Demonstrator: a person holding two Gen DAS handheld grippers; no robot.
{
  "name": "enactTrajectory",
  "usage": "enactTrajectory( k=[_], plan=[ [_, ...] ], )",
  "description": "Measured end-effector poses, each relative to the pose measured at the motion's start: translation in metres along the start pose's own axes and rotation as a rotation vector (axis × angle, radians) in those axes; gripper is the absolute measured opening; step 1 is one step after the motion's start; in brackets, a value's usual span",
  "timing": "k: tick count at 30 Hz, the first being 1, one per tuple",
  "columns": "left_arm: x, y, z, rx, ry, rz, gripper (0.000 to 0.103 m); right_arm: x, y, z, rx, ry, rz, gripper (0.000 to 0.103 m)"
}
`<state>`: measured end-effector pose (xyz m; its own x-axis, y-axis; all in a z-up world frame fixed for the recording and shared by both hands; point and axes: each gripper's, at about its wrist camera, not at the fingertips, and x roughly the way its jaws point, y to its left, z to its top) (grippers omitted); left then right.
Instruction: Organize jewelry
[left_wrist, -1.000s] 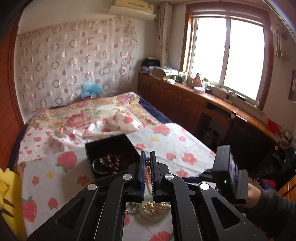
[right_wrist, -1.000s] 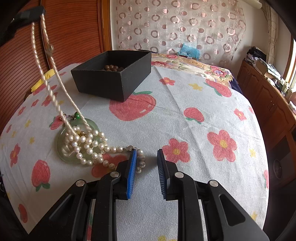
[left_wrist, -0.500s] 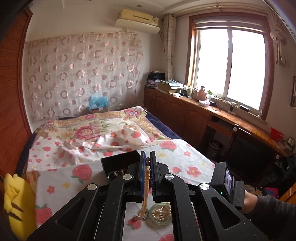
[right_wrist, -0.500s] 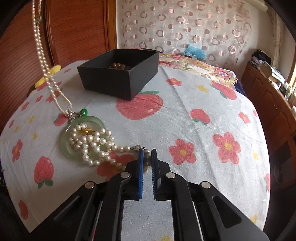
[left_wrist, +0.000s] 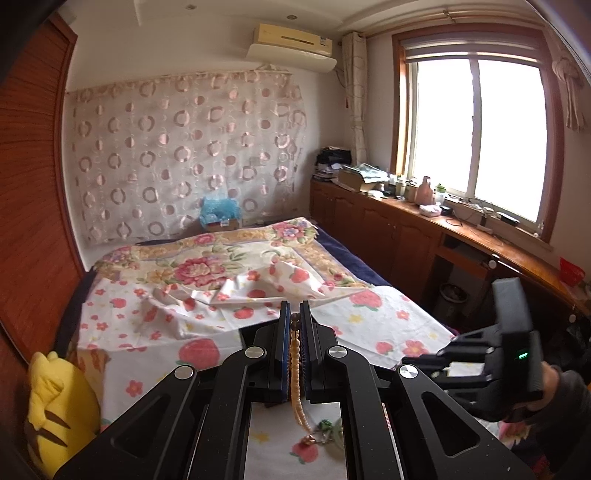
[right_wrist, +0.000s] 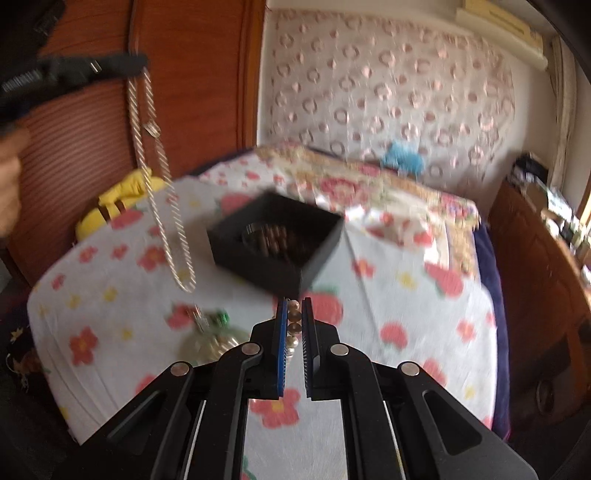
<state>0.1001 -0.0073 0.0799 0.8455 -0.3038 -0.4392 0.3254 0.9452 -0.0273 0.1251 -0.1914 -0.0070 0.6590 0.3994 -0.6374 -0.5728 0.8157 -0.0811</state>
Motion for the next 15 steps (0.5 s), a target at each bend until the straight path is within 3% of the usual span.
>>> enactTrajectory(
  k=[15],
  plan=[
    [0.013, 0.017, 0.03, -0.016, -0.021, 0.042, 0.004, -0.035, -0.017, 0.084, -0.018, -0.145, -0.055, 0.008]
  ],
)
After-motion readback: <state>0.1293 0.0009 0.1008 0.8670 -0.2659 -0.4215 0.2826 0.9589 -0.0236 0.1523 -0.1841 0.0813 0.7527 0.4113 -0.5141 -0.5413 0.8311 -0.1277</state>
